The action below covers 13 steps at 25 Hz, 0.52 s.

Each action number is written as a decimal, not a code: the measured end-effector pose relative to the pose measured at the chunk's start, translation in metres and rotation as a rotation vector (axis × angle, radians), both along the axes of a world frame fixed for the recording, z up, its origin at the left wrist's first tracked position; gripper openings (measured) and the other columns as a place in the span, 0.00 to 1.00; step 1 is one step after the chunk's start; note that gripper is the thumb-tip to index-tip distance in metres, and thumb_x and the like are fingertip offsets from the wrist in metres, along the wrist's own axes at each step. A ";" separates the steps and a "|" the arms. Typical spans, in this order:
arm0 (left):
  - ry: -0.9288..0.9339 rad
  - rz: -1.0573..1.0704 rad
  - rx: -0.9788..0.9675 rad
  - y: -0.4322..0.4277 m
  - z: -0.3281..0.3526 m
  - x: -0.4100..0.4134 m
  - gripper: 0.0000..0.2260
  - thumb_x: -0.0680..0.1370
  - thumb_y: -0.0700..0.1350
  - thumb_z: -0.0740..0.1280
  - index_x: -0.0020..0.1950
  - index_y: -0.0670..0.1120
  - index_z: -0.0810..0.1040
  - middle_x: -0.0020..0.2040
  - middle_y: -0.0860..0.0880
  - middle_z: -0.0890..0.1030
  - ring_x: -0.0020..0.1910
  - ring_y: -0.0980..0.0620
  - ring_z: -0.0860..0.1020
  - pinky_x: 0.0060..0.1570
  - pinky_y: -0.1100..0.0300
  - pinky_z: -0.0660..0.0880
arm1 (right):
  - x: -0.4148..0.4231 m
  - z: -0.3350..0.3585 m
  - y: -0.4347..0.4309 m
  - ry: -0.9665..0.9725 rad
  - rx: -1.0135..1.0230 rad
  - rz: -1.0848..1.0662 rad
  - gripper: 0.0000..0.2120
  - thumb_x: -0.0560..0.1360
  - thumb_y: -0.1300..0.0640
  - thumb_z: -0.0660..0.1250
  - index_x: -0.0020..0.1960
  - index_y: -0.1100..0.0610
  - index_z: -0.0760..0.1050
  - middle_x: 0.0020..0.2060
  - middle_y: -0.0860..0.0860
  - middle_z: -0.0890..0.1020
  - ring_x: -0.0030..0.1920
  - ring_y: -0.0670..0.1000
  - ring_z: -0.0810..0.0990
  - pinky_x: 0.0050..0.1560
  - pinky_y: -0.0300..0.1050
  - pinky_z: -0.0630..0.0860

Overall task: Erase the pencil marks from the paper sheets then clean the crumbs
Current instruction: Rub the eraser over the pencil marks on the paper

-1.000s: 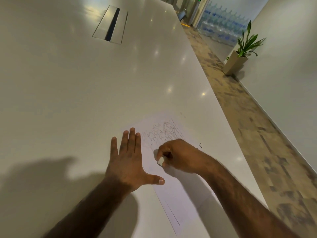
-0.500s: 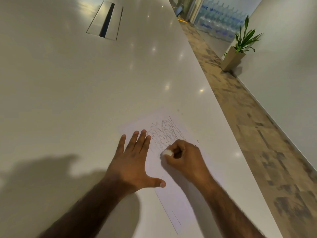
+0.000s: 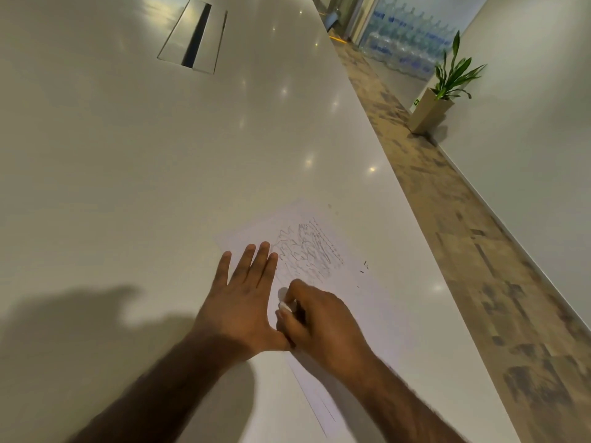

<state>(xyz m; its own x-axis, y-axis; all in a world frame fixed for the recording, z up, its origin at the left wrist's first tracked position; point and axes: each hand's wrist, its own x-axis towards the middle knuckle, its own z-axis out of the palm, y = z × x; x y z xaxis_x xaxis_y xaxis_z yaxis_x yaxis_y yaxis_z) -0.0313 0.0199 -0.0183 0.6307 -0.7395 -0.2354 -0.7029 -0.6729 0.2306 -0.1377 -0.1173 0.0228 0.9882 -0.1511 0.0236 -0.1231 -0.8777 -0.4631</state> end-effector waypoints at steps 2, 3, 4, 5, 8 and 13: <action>0.013 0.001 0.022 0.000 0.001 0.001 0.61 0.60 0.88 0.40 0.74 0.50 0.18 0.75 0.49 0.17 0.74 0.47 0.19 0.76 0.38 0.28 | 0.009 0.003 -0.018 -0.035 -0.105 -0.067 0.08 0.80 0.47 0.62 0.43 0.45 0.67 0.34 0.43 0.78 0.34 0.44 0.77 0.33 0.41 0.73; 0.029 0.001 0.037 -0.001 0.002 0.001 0.62 0.59 0.89 0.41 0.73 0.50 0.17 0.73 0.49 0.16 0.74 0.47 0.19 0.76 0.37 0.28 | 0.013 0.008 -0.032 -0.035 -0.121 -0.158 0.08 0.80 0.49 0.63 0.43 0.46 0.68 0.33 0.43 0.77 0.34 0.45 0.77 0.35 0.43 0.74; 0.035 -0.002 0.041 -0.002 0.003 0.001 0.62 0.58 0.88 0.41 0.73 0.50 0.17 0.73 0.49 0.15 0.74 0.46 0.19 0.76 0.37 0.29 | 0.017 0.011 -0.043 -0.031 -0.121 -0.248 0.08 0.81 0.50 0.65 0.43 0.47 0.69 0.33 0.43 0.77 0.34 0.45 0.77 0.37 0.45 0.76; 0.035 -0.005 0.034 -0.002 0.003 0.000 0.62 0.58 0.88 0.41 0.72 0.50 0.16 0.73 0.49 0.15 0.74 0.46 0.19 0.76 0.36 0.29 | 0.019 0.010 -0.047 -0.033 -0.104 -0.294 0.08 0.81 0.50 0.65 0.43 0.48 0.70 0.33 0.43 0.77 0.34 0.46 0.77 0.38 0.47 0.77; 0.006 -0.010 -0.012 0.002 0.000 -0.002 0.57 0.60 0.86 0.38 0.71 0.50 0.16 0.76 0.49 0.19 0.75 0.47 0.20 0.76 0.38 0.28 | 0.010 -0.005 0.000 -0.065 -0.064 -0.077 0.10 0.79 0.46 0.64 0.43 0.45 0.65 0.31 0.43 0.75 0.32 0.44 0.74 0.33 0.40 0.72; 0.033 -0.010 0.006 0.000 -0.001 0.001 0.61 0.56 0.89 0.38 0.71 0.51 0.14 0.73 0.50 0.14 0.73 0.48 0.17 0.75 0.38 0.27 | 0.019 0.008 -0.054 -0.047 -0.153 -0.298 0.08 0.80 0.50 0.64 0.43 0.48 0.69 0.33 0.43 0.77 0.34 0.46 0.77 0.36 0.47 0.75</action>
